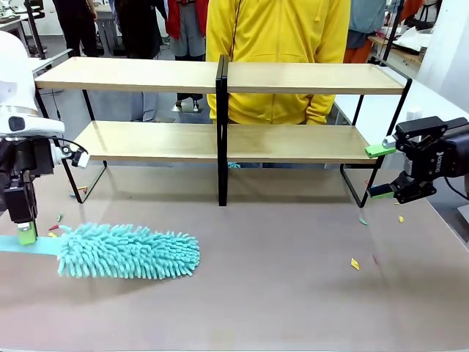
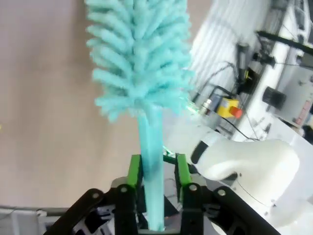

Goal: Clean the shelves.
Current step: Place the Duster on the table.

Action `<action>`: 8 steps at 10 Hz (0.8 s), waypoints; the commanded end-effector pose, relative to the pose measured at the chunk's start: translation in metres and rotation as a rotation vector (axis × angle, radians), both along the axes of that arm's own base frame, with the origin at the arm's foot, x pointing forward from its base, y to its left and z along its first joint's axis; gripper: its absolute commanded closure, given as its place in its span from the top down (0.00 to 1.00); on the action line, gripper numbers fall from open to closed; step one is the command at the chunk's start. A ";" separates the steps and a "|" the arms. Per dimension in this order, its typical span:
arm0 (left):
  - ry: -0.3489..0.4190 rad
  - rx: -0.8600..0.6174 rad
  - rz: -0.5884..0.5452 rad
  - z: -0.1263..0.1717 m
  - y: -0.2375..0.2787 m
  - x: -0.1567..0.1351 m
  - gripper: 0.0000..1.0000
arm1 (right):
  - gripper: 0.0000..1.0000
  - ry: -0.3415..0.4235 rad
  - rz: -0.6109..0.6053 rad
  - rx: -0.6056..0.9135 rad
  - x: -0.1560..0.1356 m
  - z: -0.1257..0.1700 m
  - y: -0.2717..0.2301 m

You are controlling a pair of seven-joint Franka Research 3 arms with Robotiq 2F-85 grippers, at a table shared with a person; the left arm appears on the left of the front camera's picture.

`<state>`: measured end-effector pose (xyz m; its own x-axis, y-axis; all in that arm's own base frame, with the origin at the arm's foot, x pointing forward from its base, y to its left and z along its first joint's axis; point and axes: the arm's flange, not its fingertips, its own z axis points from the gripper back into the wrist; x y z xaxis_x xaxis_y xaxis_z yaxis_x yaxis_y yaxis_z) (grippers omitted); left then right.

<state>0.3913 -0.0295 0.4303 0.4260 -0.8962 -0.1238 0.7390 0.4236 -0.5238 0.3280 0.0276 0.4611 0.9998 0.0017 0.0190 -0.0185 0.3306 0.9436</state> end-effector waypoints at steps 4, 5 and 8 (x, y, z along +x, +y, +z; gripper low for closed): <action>-0.554 -0.344 0.605 0.048 0.051 -0.078 1.00 | 1.00 -0.011 0.005 0.008 -0.003 -0.002 0.001; -0.544 -0.482 0.614 0.056 0.063 -0.099 1.00 | 1.00 -0.011 0.005 0.008 -0.003 -0.002 0.001; -0.361 -0.768 0.617 0.046 0.084 -0.131 1.00 | 1.00 -0.011 0.005 0.008 -0.003 -0.002 0.001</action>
